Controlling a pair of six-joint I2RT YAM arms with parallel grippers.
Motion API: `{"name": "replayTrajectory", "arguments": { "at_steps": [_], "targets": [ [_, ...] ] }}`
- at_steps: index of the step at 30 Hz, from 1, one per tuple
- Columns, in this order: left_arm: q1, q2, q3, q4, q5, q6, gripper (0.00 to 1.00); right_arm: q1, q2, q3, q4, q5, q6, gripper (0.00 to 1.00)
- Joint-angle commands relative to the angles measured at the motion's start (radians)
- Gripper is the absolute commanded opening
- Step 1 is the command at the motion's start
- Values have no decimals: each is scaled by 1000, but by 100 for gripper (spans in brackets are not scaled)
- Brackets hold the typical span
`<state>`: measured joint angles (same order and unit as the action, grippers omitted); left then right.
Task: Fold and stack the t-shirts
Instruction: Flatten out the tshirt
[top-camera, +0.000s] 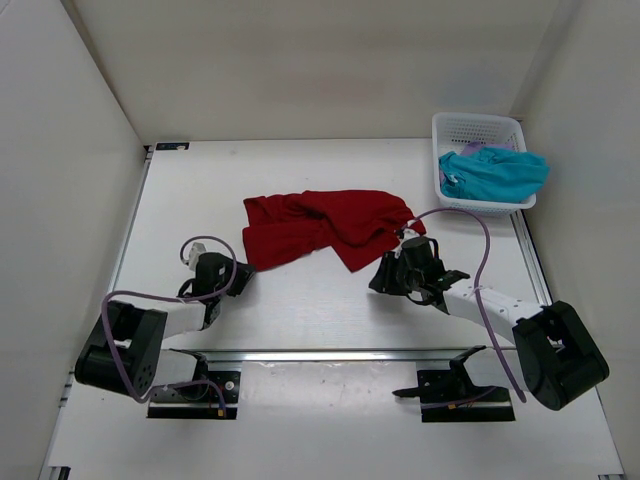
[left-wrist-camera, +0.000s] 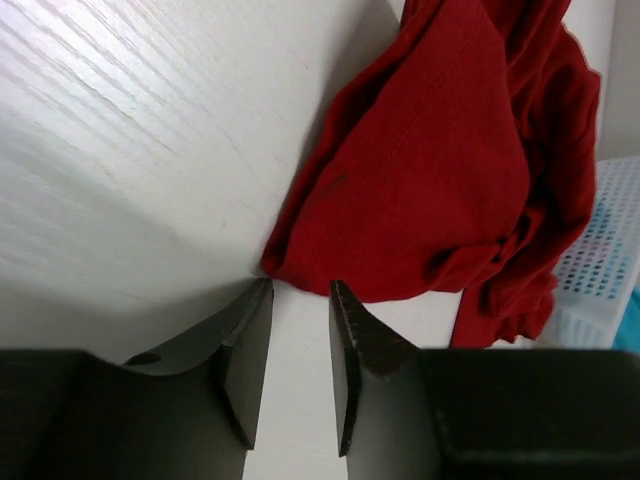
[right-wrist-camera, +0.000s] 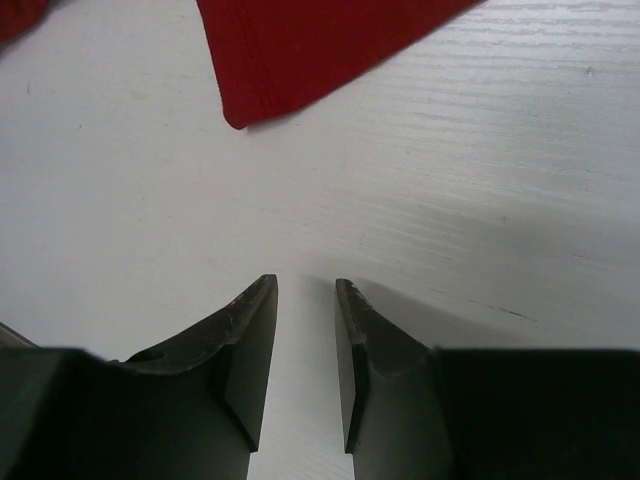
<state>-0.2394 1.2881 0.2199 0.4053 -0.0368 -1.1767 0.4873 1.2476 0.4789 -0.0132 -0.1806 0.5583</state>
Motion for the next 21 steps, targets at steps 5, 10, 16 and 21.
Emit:
{"name": "replayTrajectory", "arguments": {
  "at_steps": [5, 10, 16, 21],
  "targets": [
    [5, 56, 50, -52, -66, -18, 28, 2, -13, 24, 33, 7, 2, 29],
    [46, 72, 50, -10, -54, -11, 23, -4, -19, 15, 24, 23, 3, 32],
    [32, 125, 75, 23, -46, -17, 45, 5, 15, 46, 13, 38, -1, 37],
    [38, 148, 98, 21, -17, 2, 28, 7, 23, 58, 21, 32, -1, 36]
  ]
}}
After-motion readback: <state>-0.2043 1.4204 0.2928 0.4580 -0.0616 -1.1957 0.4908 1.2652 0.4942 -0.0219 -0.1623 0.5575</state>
